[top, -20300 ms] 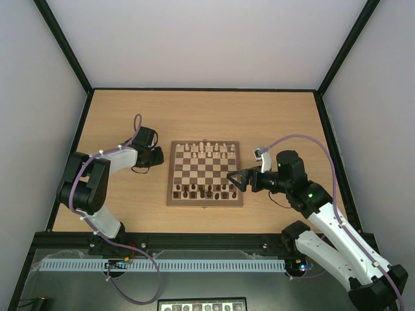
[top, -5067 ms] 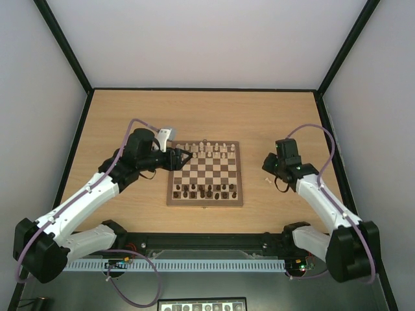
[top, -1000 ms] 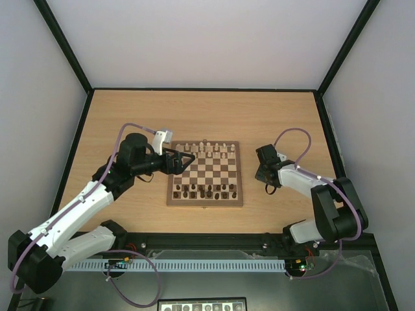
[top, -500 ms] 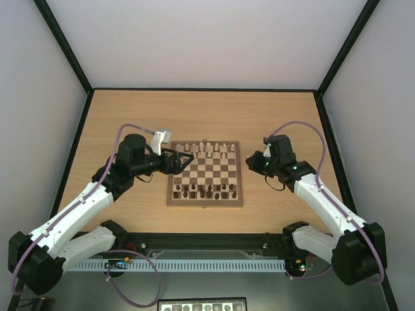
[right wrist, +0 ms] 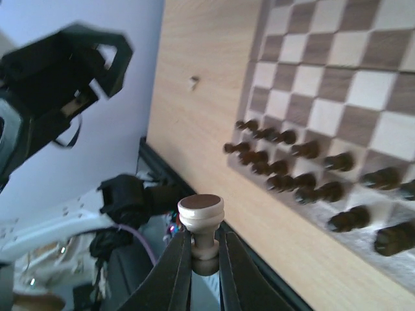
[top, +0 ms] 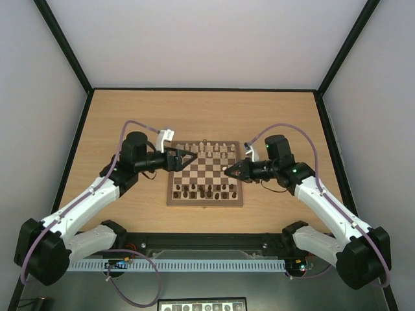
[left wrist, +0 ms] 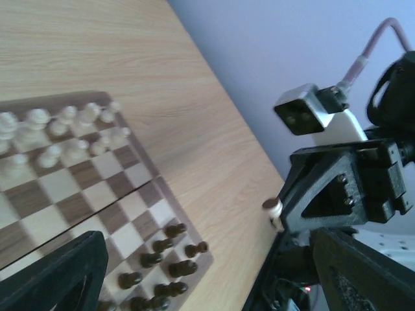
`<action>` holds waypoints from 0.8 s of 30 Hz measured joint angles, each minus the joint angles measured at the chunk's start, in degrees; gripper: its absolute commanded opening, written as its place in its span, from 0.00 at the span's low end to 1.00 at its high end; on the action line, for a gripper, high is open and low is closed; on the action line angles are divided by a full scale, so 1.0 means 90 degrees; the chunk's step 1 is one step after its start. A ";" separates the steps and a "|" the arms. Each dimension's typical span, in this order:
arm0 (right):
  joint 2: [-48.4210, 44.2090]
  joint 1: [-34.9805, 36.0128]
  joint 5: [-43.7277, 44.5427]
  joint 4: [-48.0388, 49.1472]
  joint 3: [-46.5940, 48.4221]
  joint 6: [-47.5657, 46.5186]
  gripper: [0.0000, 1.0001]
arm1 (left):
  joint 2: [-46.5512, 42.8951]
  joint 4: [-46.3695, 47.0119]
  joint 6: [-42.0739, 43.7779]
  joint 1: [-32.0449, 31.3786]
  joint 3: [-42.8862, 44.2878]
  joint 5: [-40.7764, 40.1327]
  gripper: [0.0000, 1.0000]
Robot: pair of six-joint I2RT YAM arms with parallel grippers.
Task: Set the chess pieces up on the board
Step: Adjust the chess piece.
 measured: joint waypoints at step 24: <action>-0.0214 0.2878 0.2623 -0.0517 0.0806 -0.1515 0.03 | 0.0345 0.2385 -0.2625 -0.0561 -0.1042 0.2504 0.83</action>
